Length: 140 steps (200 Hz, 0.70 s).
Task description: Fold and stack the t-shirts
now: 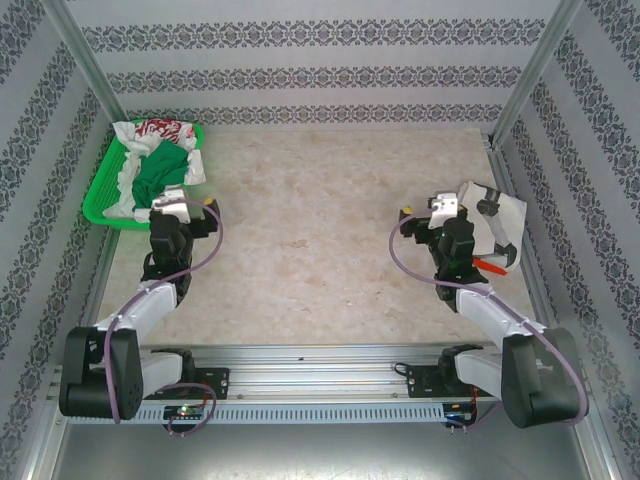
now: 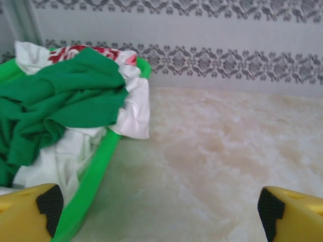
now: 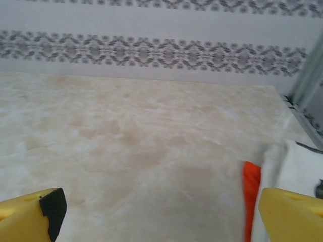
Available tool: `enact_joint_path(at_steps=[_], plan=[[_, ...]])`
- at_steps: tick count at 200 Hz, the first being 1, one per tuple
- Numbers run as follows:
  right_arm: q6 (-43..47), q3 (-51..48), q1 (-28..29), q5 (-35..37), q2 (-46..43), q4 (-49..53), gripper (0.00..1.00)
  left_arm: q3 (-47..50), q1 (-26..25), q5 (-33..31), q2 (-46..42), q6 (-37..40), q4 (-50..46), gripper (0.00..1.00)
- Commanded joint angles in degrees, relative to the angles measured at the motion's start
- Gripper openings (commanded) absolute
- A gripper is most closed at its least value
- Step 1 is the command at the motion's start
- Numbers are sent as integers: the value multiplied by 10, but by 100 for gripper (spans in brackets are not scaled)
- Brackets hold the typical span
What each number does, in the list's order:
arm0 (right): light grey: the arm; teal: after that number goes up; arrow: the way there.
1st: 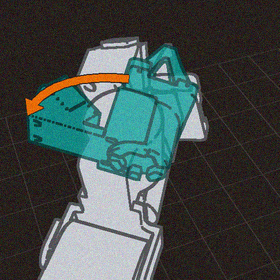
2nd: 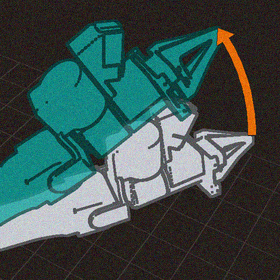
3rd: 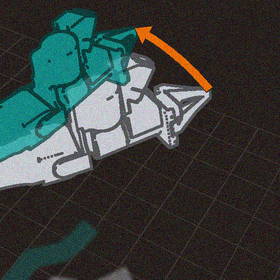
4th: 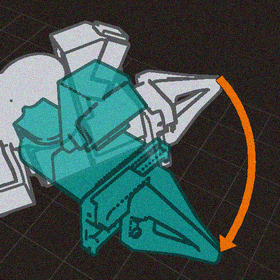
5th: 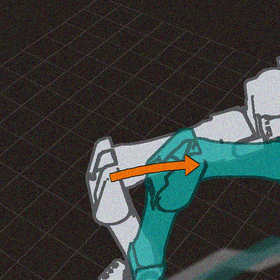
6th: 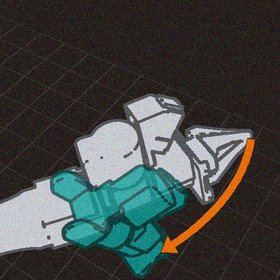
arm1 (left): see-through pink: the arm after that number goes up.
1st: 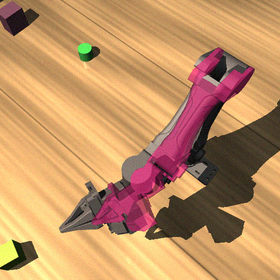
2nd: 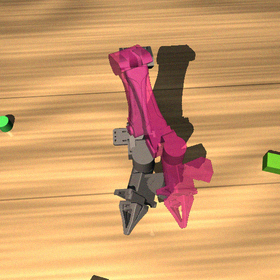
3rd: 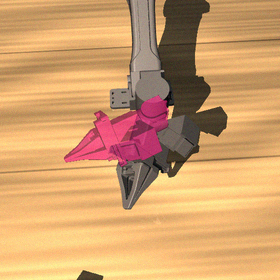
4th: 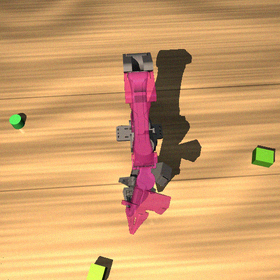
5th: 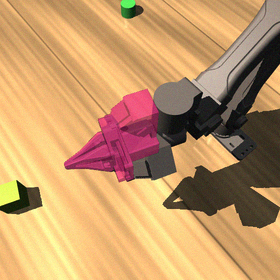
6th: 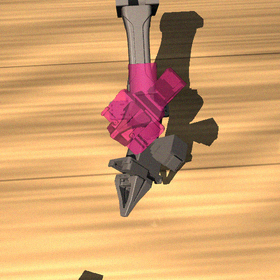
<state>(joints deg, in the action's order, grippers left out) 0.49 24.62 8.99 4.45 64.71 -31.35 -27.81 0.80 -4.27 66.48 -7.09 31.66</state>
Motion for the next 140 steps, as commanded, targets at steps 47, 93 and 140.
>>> enact_joint_path(at_steps=[47,93,140], plan=[[61,115,180,8,19,63,98,-194,37,-158,47,-172,-274,100],[78,198,295,6,102,53,98,-319,121,-123,174,-289,-395,100],[85,255,356,-14,183,56,98,-489,164,-74,315,-321,-514,100]])
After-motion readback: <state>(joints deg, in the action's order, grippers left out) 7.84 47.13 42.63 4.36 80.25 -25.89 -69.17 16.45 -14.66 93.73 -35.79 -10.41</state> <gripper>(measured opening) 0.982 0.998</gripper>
